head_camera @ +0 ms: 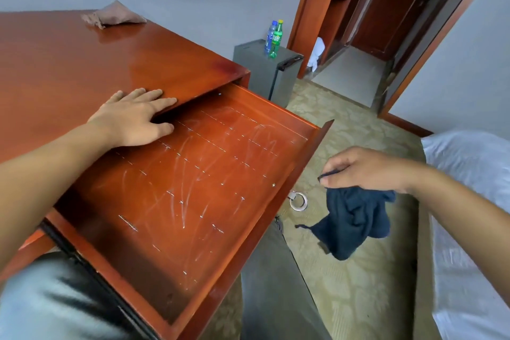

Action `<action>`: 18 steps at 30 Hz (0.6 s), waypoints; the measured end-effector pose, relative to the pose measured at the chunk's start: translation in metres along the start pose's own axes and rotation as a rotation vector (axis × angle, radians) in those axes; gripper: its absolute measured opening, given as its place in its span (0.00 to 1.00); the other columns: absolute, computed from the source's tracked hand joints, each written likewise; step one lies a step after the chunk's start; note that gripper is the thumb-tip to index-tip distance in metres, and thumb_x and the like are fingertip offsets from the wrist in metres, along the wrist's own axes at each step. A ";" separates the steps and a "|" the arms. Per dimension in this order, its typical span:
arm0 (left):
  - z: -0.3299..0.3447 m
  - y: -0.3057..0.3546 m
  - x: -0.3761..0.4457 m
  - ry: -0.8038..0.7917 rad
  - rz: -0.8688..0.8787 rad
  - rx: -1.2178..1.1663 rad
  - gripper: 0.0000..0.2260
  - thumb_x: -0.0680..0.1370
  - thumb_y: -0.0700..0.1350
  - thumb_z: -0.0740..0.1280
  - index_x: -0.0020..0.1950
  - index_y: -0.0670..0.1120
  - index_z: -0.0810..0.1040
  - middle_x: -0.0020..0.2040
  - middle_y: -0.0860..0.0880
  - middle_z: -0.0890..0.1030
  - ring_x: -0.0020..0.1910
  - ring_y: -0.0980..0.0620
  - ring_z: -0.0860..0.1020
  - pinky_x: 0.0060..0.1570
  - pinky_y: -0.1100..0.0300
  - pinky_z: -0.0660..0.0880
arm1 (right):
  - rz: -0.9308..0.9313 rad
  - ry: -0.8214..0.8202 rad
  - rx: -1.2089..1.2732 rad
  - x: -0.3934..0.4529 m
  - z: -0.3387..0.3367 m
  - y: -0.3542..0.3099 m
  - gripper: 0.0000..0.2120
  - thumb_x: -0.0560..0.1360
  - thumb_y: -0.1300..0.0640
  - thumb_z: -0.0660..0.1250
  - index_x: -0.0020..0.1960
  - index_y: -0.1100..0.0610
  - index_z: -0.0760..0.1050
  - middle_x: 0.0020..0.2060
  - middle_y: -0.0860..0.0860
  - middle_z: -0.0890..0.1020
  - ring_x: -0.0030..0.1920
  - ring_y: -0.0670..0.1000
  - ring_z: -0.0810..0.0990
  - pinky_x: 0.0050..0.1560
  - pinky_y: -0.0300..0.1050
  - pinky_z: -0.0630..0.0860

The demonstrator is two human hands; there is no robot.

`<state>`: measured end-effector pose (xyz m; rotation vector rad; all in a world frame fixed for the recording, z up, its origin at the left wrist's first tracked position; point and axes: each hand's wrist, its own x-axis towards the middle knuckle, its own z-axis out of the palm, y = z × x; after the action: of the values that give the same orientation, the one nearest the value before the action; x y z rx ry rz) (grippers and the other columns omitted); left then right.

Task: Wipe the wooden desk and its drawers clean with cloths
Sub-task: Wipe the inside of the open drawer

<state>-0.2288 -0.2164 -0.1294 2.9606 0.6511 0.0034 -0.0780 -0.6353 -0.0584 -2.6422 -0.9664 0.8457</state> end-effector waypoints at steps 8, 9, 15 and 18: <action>-0.001 0.002 -0.011 -0.014 0.012 0.006 0.32 0.82 0.62 0.60 0.84 0.63 0.50 0.85 0.54 0.49 0.84 0.49 0.47 0.82 0.46 0.44 | -0.285 0.400 0.059 -0.019 -0.090 -0.078 0.13 0.69 0.40 0.77 0.43 0.49 0.84 0.42 0.44 0.86 0.46 0.43 0.84 0.56 0.46 0.78; 0.000 0.004 -0.016 0.003 0.008 -0.016 0.32 0.82 0.61 0.61 0.84 0.61 0.52 0.85 0.53 0.51 0.84 0.49 0.48 0.82 0.47 0.45 | -0.320 0.460 0.103 -0.011 -0.096 -0.084 0.12 0.70 0.41 0.77 0.42 0.50 0.84 0.41 0.45 0.85 0.43 0.42 0.83 0.51 0.42 0.77; 0.005 0.064 -0.119 0.294 0.323 -0.231 0.14 0.79 0.47 0.66 0.65 0.52 0.82 0.60 0.57 0.79 0.58 0.63 0.77 0.63 0.60 0.74 | -0.260 0.376 -0.096 0.086 -0.051 -0.089 0.15 0.72 0.38 0.75 0.45 0.49 0.86 0.42 0.44 0.86 0.47 0.45 0.83 0.48 0.40 0.75; 0.005 0.114 -0.188 0.053 0.446 -0.343 0.13 0.82 0.55 0.59 0.57 0.57 0.83 0.46 0.62 0.76 0.44 0.64 0.77 0.46 0.70 0.72 | -0.150 0.078 -0.480 0.116 0.008 -0.075 0.25 0.74 0.34 0.70 0.47 0.57 0.84 0.43 0.49 0.85 0.48 0.53 0.82 0.48 0.45 0.76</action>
<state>-0.3515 -0.3985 -0.1185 2.7062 -0.0210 0.2089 -0.0503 -0.5034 -0.0885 -2.9046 -1.4808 0.5212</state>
